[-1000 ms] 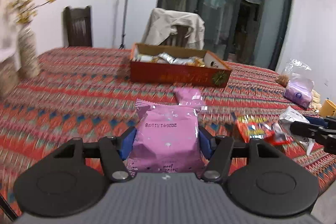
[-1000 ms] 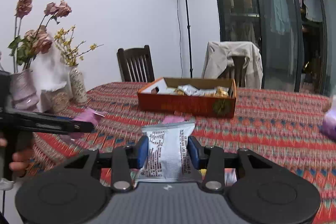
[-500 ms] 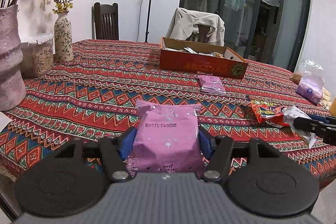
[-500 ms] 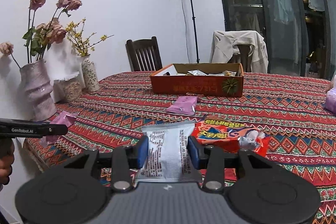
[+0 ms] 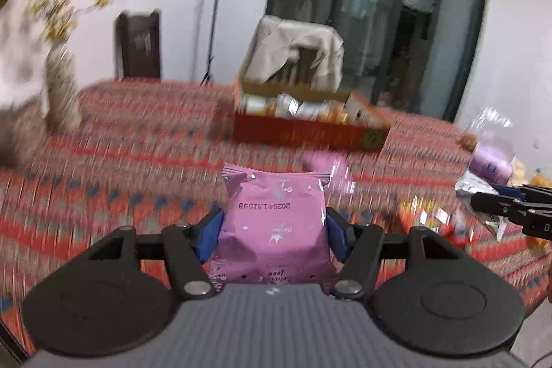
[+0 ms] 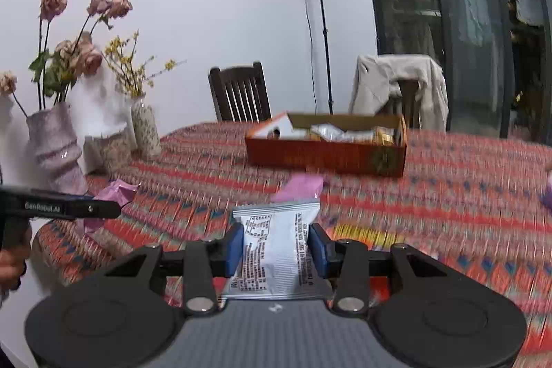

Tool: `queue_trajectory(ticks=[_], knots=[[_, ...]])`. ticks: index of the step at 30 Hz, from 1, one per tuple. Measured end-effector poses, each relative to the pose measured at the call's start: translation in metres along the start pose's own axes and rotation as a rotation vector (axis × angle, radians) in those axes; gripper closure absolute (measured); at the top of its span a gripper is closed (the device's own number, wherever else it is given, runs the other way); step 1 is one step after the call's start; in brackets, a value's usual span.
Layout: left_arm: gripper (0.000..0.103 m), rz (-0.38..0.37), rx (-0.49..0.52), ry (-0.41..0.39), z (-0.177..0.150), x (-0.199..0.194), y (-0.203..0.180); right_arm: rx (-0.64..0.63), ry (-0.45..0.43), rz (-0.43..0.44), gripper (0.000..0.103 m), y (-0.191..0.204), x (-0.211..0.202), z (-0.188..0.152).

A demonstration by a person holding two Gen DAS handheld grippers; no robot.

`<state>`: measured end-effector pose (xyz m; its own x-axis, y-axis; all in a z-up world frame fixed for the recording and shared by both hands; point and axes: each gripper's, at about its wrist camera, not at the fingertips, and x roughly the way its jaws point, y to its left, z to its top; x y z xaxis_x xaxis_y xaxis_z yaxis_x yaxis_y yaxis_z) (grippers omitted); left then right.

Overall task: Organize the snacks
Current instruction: 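Carry both packets into the cardboard box and open both grippers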

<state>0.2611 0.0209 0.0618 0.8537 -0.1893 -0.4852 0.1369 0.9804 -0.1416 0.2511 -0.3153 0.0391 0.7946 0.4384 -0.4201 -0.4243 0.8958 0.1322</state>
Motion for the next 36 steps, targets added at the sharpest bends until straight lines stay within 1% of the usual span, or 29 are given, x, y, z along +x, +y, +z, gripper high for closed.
queue_trajectory(ticks=[2,4,8,10,12,14,16,19,22,24,28,30,32,34,36], knots=[[0.04,-0.043,0.022,-0.038,0.036,0.006,0.004,-0.013,-0.018,0.03,0.063,-0.01,0.004,0.026],[0.04,-0.068,0.027,-0.046,0.073,0.019,0.009,-0.031,-0.041,0.051,0.063,-0.022,0.008,0.057],[0.04,-0.071,0.06,-0.056,0.143,0.056,0.012,-0.062,-0.083,0.079,0.063,-0.049,0.025,0.131],[0.04,-0.076,0.061,-0.04,0.177,0.083,0.012,-0.068,-0.09,0.08,0.063,-0.064,0.039,0.167],[0.04,-0.082,0.057,-0.017,0.205,0.113,0.012,-0.05,-0.08,0.084,0.063,-0.08,0.061,0.202],[0.04,-0.075,0.061,0.002,0.228,0.142,0.01,-0.013,-0.051,0.105,0.063,-0.099,0.09,0.235],[0.04,-0.057,0.064,0.022,0.249,0.178,0.009,0.009,-0.015,0.105,0.062,-0.112,0.124,0.259],[0.04,-0.046,0.046,0.077,0.269,0.235,0.014,0.041,0.049,0.086,0.062,-0.131,0.182,0.282],[0.04,-0.019,0.021,0.148,0.27,0.293,0.02,0.056,0.14,0.044,0.062,-0.146,0.256,0.289],[0.04,0.005,0.001,0.196,0.265,0.328,0.026,0.07,0.203,0.012,0.062,-0.154,0.302,0.284],[0.04,0.049,-0.025,0.274,0.242,0.394,0.033,0.114,0.335,-0.023,0.062,-0.168,0.388,0.254],[0.04,0.062,-0.033,0.31,0.23,0.418,0.034,0.141,0.388,-0.024,0.062,-0.171,0.42,0.234],[0.04,0.08,-0.035,0.344,0.217,0.439,0.036,0.156,0.432,-0.017,0.062,-0.169,0.444,0.212],[0.04,0.088,-0.027,0.361,0.206,0.452,0.034,0.15,0.469,-0.01,0.062,-0.164,0.46,0.195],[0.036,0.088,-0.019,0.362,0.199,0.459,0.033,0.13,0.505,-0.006,0.059,-0.156,0.473,0.183]])
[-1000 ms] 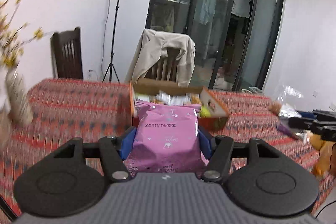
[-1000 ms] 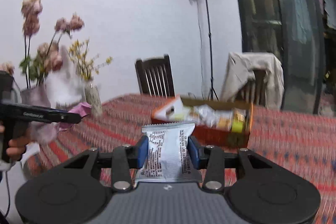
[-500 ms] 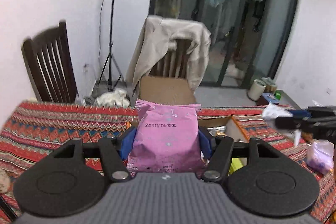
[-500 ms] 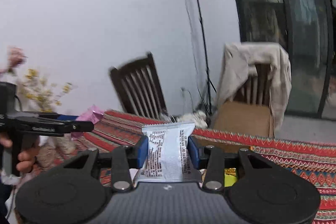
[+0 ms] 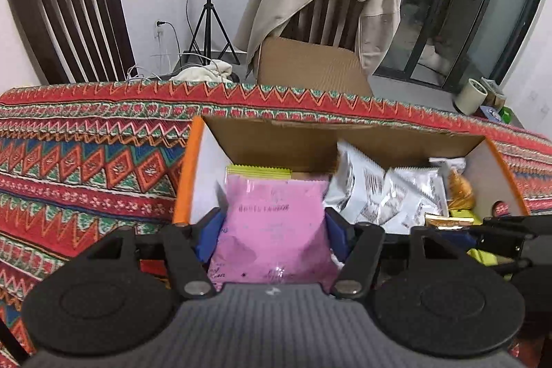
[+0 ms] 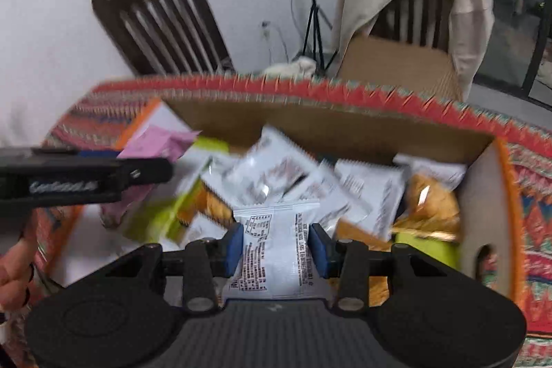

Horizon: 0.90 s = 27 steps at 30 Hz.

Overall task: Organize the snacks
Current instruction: 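Carry both packets into the cardboard box and open both grippers, then withdraw both tools from the box toward the red chip bag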

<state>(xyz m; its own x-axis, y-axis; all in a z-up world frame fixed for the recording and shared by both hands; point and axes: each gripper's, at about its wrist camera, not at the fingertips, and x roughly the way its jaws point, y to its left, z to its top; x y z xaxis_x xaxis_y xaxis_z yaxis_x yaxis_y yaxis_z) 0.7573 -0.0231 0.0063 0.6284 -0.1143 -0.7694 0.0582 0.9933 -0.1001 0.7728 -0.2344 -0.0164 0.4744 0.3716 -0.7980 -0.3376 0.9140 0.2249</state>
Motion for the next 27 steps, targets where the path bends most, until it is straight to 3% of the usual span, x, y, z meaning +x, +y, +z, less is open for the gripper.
queue_trajectory(ticks=[6,11,17,22,27], knots=[[0.032,-0.016,0.03,-0.007,-0.002,-0.006,-0.006,-0.023,0.023,0.003,0.055,0.011,0.018,0.0],[0.03,-0.004,0.035,-0.04,0.004,-0.042,-0.004,-0.008,-0.012,0.005,0.053,0.009,-0.007,0.002],[0.022,-0.027,0.093,-0.062,-0.006,-0.115,-0.006,-0.034,-0.11,0.0,0.045,0.008,-0.081,-0.001],[0.018,-0.011,0.139,-0.131,-0.025,-0.194,-0.012,-0.058,-0.212,-0.022,0.039,0.008,-0.174,-0.016],[0.006,-0.023,0.167,-0.211,-0.056,-0.271,-0.023,-0.096,-0.305,-0.055,0.031,0.014,-0.269,-0.043]])
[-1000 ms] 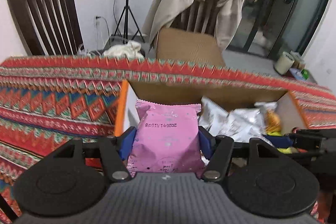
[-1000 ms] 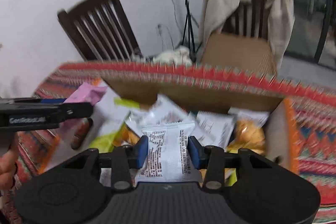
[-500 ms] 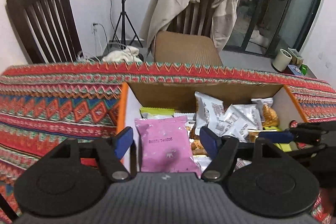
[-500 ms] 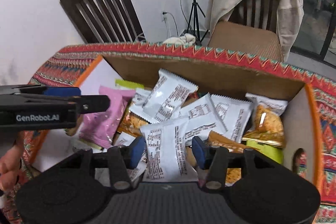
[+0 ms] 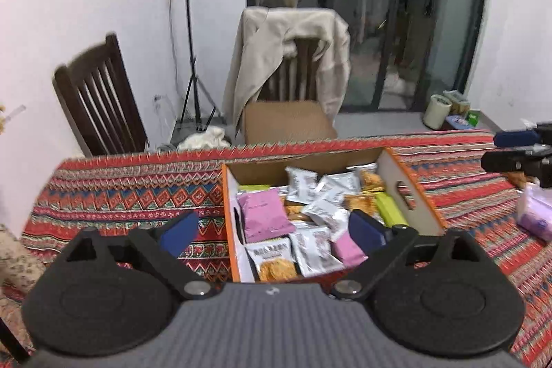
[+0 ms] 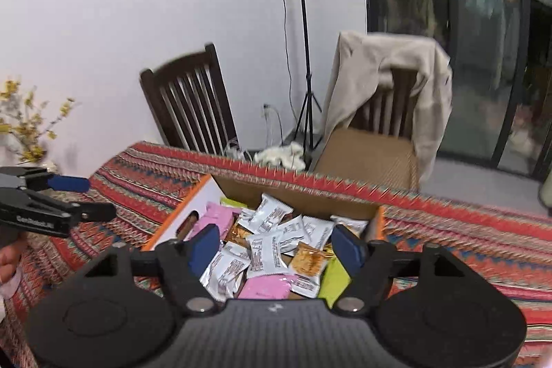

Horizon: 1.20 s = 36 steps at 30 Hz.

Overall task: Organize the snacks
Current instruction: 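Withdraw both tools from the box toward the red chip bag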

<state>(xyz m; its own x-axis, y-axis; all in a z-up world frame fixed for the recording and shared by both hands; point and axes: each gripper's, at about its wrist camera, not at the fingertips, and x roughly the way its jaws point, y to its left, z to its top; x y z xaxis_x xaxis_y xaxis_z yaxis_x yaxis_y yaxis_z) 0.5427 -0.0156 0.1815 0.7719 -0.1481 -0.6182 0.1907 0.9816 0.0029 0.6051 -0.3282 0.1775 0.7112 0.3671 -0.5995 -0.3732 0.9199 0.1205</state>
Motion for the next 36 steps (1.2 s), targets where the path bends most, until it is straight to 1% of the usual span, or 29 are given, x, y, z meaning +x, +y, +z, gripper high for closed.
queue_trajectory(ticks=[4,6,8,10,13,15,16,18,19,21,23,26,29,32,34,36], knots=[[0.006,-0.028,0.036,-0.05,-0.022,-0.057,-0.023,-0.071,-0.047,-0.02,0.028,0.011,-0.067,-0.014],[0.004,-0.045,0.047,-0.074,-0.033,-0.08,-0.033,-0.094,-0.061,-0.016,0.025,0.016,-0.094,-0.024],[0.002,-0.07,0.048,-0.113,-0.049,-0.107,-0.042,-0.114,-0.073,-0.006,0.024,0.02,-0.122,-0.039],[0.001,-0.094,0.044,-0.152,-0.069,-0.131,-0.049,-0.124,-0.094,0.008,0.021,0.024,-0.149,-0.058],[0.0,-0.124,0.037,-0.198,-0.11,-0.159,-0.058,-0.124,-0.127,0.038,0.017,0.027,-0.182,-0.094],[0.0,-0.138,0.039,-0.198,-0.14,-0.168,-0.064,-0.129,-0.136,0.056,0.016,0.028,-0.199,-0.125],[0.0,-0.134,0.046,-0.192,-0.153,-0.169,-0.066,-0.129,-0.142,0.066,0.015,0.029,-0.205,-0.139],[0.0,-0.103,0.042,-0.192,-0.183,-0.17,-0.072,-0.128,-0.151,0.09,0.014,0.03,-0.213,-0.171],[0.0,-0.079,0.037,-0.191,-0.199,-0.171,-0.075,-0.121,-0.156,0.091,0.014,0.029,-0.216,-0.188],[0.0,-0.059,0.025,-0.194,-0.228,-0.172,-0.079,-0.11,-0.162,0.074,0.014,0.03,-0.218,-0.221],[0.0,-0.051,-0.025,-0.18,-0.255,-0.171,-0.08,-0.098,-0.162,0.051,0.014,0.032,-0.22,-0.254],[0.0,-0.041,-0.095,-0.163,-0.285,-0.169,-0.075,-0.074,-0.158,0.014,0.014,0.036,-0.221,-0.298],[0.0,-0.021,-0.159,-0.119,-0.31,-0.159,-0.069,-0.07,-0.151,-0.032,0.014,0.043,-0.214,-0.334],[0.0,-0.003,-0.172,-0.03,-0.331,-0.144,-0.065,-0.048,-0.158,-0.059,0.014,0.047,-0.204,-0.364],[0.0,0.013,-0.179,-0.004,-0.341,-0.139,-0.064,-0.018,-0.162,-0.054,0.014,0.048,-0.198,-0.383],[0.0,0.007,-0.189,0.02,-0.347,-0.132,-0.063,0.014,-0.156,-0.034,0.014,0.048,-0.191,-0.396]])
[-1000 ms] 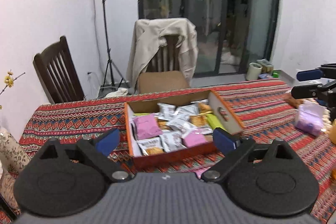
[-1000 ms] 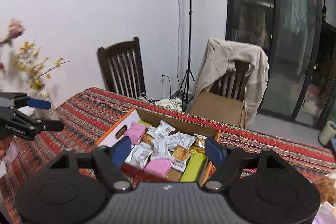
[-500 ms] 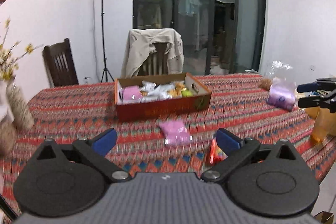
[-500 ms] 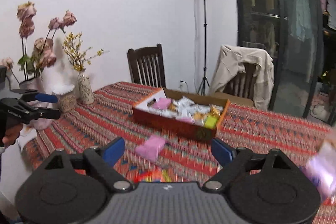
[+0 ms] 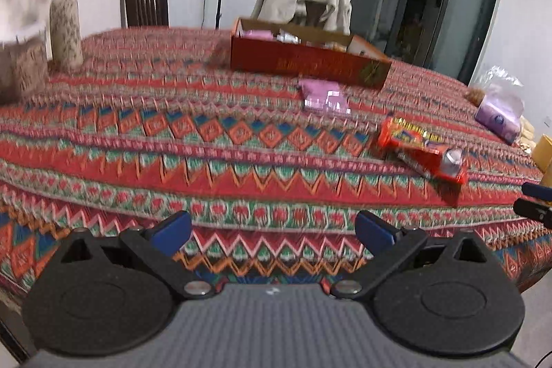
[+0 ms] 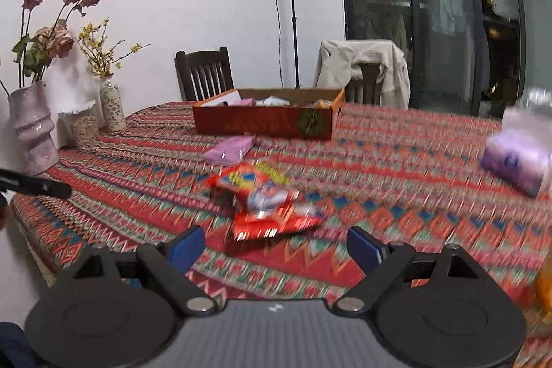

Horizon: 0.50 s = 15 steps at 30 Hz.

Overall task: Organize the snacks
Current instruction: 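Withdraw both tools from the box toward the red chip bag, then grasp a pink packet with the left gripper while the right grasps the red chip bag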

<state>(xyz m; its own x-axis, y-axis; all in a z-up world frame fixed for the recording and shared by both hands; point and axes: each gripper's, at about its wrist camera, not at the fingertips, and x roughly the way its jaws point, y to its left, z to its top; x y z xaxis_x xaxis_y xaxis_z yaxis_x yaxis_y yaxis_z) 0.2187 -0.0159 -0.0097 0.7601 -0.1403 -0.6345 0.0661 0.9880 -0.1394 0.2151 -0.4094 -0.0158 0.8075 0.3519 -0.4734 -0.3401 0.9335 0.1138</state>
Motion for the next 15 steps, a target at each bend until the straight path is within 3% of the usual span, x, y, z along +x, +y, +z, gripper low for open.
queue_trajectory(ticks=[4,9,15], knots=[[0.0,-0.004,0.001,0.016,0.003,0.011,-0.001,0.003,0.034,0.003,0.014,0.002,0.012,-0.012],[0.0,-0.02,0.013,0.027,0.017,0.031,-0.005,-0.068,0.035,-0.025,0.014,0.011,0.035,0.005],[0.0,-0.041,0.044,0.052,0.036,0.065,-0.011,-0.147,0.069,0.002,0.014,0.024,0.093,0.028]])
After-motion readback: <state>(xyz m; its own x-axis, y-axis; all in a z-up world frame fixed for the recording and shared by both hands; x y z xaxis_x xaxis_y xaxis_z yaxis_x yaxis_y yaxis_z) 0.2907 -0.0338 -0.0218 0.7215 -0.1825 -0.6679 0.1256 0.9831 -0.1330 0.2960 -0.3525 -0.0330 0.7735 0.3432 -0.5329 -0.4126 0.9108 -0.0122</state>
